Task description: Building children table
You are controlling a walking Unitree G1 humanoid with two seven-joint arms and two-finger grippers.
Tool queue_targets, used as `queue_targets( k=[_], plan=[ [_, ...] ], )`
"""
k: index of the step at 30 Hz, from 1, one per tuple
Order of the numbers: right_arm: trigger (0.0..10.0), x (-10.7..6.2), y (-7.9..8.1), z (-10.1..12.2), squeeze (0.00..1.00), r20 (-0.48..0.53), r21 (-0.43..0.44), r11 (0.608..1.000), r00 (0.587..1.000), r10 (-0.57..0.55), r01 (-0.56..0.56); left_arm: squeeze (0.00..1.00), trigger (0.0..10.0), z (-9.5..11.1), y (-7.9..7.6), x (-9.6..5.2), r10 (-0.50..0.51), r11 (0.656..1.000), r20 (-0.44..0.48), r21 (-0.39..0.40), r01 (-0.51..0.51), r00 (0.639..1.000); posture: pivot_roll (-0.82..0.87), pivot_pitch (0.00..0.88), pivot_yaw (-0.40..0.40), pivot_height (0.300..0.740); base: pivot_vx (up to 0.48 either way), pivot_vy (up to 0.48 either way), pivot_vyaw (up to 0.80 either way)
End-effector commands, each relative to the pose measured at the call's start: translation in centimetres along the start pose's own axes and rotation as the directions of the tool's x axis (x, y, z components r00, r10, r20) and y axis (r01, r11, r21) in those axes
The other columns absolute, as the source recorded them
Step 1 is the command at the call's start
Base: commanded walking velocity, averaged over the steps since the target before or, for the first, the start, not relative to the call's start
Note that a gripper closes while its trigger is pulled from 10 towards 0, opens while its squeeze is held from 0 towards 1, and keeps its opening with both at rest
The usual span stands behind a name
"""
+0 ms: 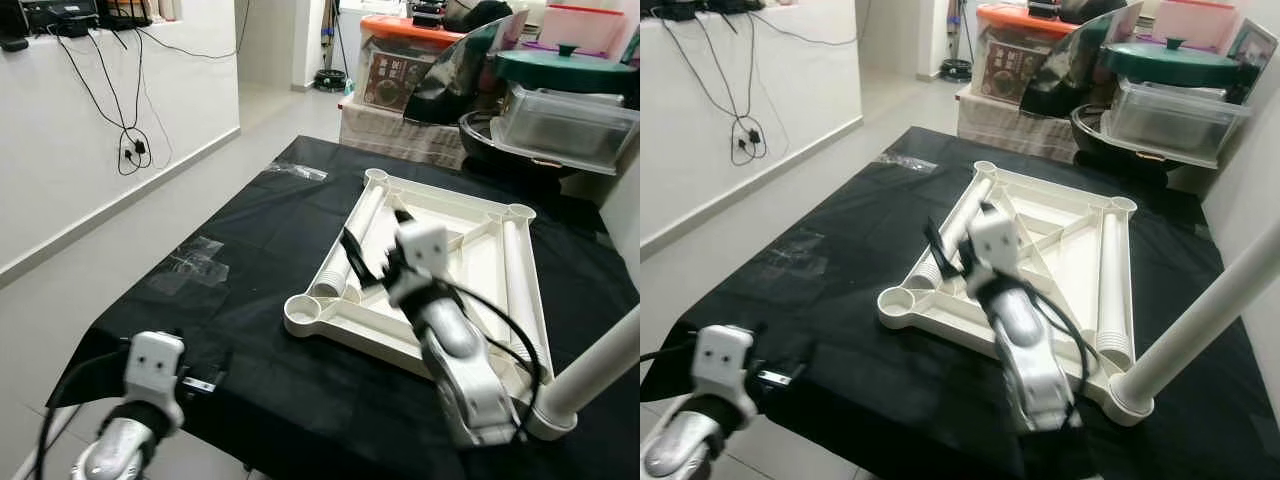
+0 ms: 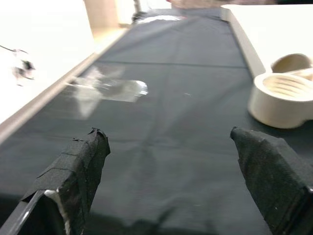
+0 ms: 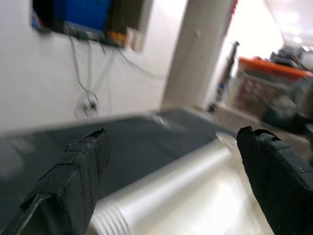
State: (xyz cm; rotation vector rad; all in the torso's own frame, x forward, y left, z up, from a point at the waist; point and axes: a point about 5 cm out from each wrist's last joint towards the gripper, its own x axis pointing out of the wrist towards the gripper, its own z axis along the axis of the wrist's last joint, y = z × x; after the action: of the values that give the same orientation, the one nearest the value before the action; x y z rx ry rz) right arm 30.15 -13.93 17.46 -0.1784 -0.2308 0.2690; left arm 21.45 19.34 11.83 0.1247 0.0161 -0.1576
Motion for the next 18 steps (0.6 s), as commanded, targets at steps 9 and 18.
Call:
queue_targets(
  k=[9,18],
  plan=[
    [10.0,-1.9,-2.7,-1.2,0.00,-0.068,-0.013,0.979,0.977,-0.204,0.204,0.00,10.0,0.1,-1.2,-0.4,0.015,1.000,0.018,-0.017,-0.015,1.000,0.02,0.000,-0.089,0.740,0.000,0.000,0.00],
    [10.0,-3.0,-4.0,-1.9,0.00,-0.115,-0.058,0.958,0.951,-0.287,0.282,0.00,10.0,0.6,-0.8,-0.4,0.029,0.999,0.026,-0.018,-0.028,0.999,0.01,0.000,-0.082,0.740,0.000,0.060,0.00]
  ],
)
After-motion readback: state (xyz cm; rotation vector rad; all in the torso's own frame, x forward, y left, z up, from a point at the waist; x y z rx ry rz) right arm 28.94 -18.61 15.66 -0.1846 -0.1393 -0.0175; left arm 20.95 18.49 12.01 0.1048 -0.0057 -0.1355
